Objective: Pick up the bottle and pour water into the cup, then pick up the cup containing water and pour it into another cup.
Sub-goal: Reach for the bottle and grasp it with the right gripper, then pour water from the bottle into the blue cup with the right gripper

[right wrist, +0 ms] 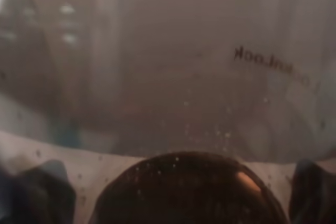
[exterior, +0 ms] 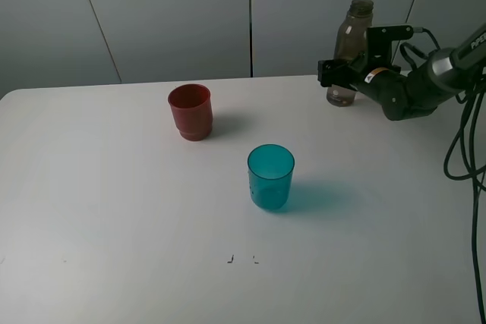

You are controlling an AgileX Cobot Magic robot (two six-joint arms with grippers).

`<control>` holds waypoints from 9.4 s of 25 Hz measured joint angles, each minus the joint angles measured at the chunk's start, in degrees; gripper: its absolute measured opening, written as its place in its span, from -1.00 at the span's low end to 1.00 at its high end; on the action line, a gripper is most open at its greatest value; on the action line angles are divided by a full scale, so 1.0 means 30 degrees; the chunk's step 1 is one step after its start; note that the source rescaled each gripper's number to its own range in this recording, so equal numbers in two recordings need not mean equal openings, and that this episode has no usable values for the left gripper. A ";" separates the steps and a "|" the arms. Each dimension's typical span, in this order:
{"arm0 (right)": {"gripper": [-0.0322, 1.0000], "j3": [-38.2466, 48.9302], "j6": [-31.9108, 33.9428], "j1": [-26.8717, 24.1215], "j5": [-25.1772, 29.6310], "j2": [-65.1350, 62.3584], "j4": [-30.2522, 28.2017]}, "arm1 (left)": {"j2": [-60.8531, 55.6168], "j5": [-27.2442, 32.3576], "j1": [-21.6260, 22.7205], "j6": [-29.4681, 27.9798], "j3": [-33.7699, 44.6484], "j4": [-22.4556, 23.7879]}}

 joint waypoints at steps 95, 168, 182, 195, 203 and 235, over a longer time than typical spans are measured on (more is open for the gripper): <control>-0.87 1.1605 -1.3321 0.2590 -0.1031 -1.0929 -0.6839 | 0.0000 0.0000 0.0000 0.0000 0.0000 0.0000; -0.87 1.0918 -2.5094 0.2590 0.0844 -0.9838 -0.6085 | 0.0000 0.0000 0.0000 -0.0130 0.0000 0.0000; -0.87 1.0867 -2.6540 0.2590 0.0738 -0.9838 -0.6085 | 0.0000 0.0000 0.0000 -0.0130 0.0000 0.0000; -0.87 1.0836 -2.7478 0.2590 0.0696 -0.9838 -0.6085 | 0.0000 0.0000 0.0000 -0.0130 0.0000 0.0000; -0.87 1.0836 -2.7676 0.2590 0.0696 -0.9838 -0.6085 | 0.0000 0.0000 0.0000 -0.0130 0.0000 0.0000; -0.87 1.0440 -2.9323 0.2590 -0.0327 -0.9838 -0.6085 | 0.0000 0.0000 0.0000 0.0000 0.0000 0.0000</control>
